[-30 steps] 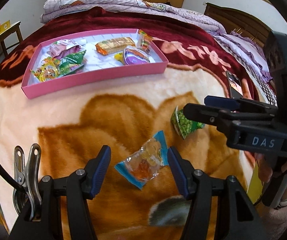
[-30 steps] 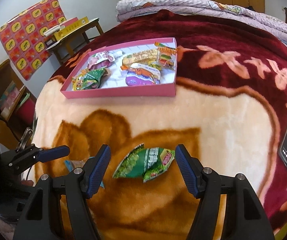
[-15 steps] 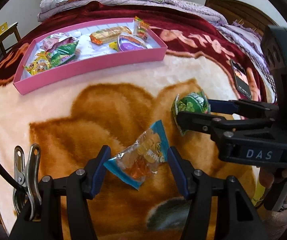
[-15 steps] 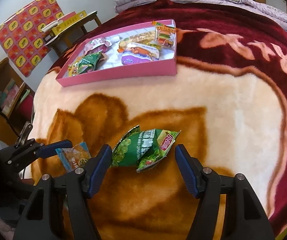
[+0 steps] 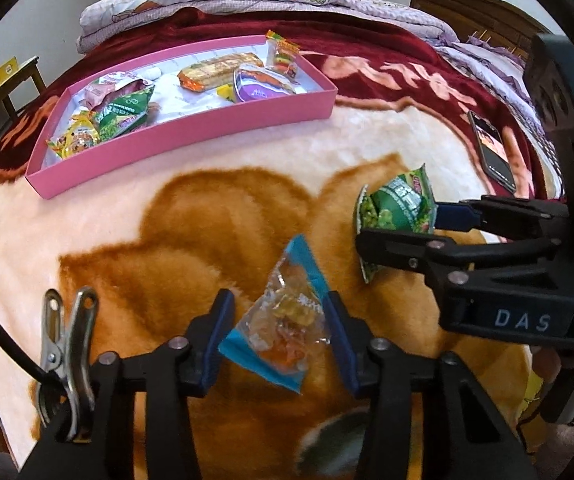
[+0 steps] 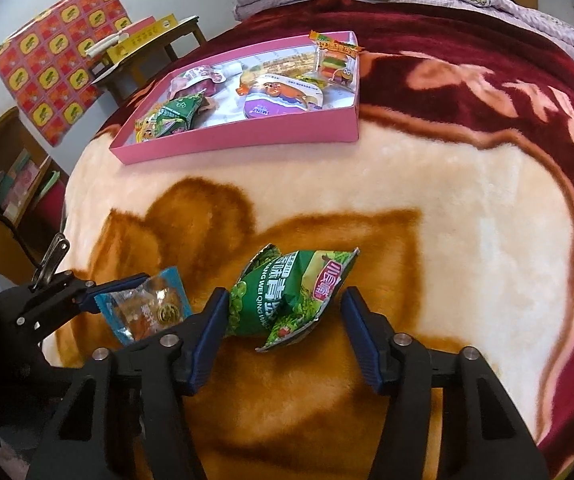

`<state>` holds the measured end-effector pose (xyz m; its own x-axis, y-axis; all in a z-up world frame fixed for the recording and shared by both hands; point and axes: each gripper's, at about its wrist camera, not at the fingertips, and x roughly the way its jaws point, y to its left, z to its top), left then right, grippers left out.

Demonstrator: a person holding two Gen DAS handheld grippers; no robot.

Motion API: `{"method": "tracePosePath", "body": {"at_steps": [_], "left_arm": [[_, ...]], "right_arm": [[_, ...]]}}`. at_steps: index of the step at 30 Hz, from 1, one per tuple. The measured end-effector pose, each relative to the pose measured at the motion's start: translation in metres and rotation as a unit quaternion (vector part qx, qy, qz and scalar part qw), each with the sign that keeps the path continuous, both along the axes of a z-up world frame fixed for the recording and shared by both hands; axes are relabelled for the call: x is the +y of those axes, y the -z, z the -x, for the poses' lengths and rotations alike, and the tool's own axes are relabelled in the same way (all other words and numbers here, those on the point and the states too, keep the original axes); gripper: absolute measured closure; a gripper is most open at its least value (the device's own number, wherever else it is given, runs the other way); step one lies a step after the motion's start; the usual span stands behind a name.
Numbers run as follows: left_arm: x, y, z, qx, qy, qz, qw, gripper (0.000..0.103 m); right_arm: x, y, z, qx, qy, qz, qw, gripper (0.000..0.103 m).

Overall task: Organize snacks
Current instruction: 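Grasp the clear blue-edged candy pack with the left gripper while the right gripper grasps a green pea bag, then carry the candy pack and pea bag over the pink tray with both grippers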

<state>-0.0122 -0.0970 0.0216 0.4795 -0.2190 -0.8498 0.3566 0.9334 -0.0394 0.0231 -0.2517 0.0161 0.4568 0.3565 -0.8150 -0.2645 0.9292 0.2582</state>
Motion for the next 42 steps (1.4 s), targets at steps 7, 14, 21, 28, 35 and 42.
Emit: {"method": "tracePosePath", "body": {"at_steps": [7, 14, 21, 28, 35, 42], "left_arm": [[0.002, -0.001, -0.001, 0.002, 0.001, 0.010, 0.9999, 0.067], [0.010, -0.008, -0.001, -0.004, -0.008, 0.019, 0.9998, 0.072], [0.020, -0.017, -0.003, -0.013, -0.019, 0.031, 0.9993, 0.073], [0.031, -0.025, -0.007, -0.023, -0.033, 0.037, 0.9985, 0.073], [0.044, -0.041, -0.017, -0.040, -0.049, 0.043, 0.9971, 0.073], [0.054, -0.055, -0.028, -0.056, -0.061, 0.051, 0.9953, 0.073]], "right_arm": [[0.002, -0.001, 0.001, -0.006, -0.013, 0.003, 1.000, 0.057], [0.004, -0.006, 0.003, -0.015, -0.019, -0.001, 1.000, 0.061], [0.005, -0.015, 0.004, -0.027, -0.022, -0.008, 0.999, 0.061], [0.013, -0.025, 0.001, -0.038, -0.028, -0.004, 0.999, 0.061], [0.027, -0.038, -0.004, -0.054, -0.042, -0.001, 0.998, 0.061], [0.040, -0.048, -0.014, -0.062, -0.053, 0.004, 0.997, 0.061]]}}
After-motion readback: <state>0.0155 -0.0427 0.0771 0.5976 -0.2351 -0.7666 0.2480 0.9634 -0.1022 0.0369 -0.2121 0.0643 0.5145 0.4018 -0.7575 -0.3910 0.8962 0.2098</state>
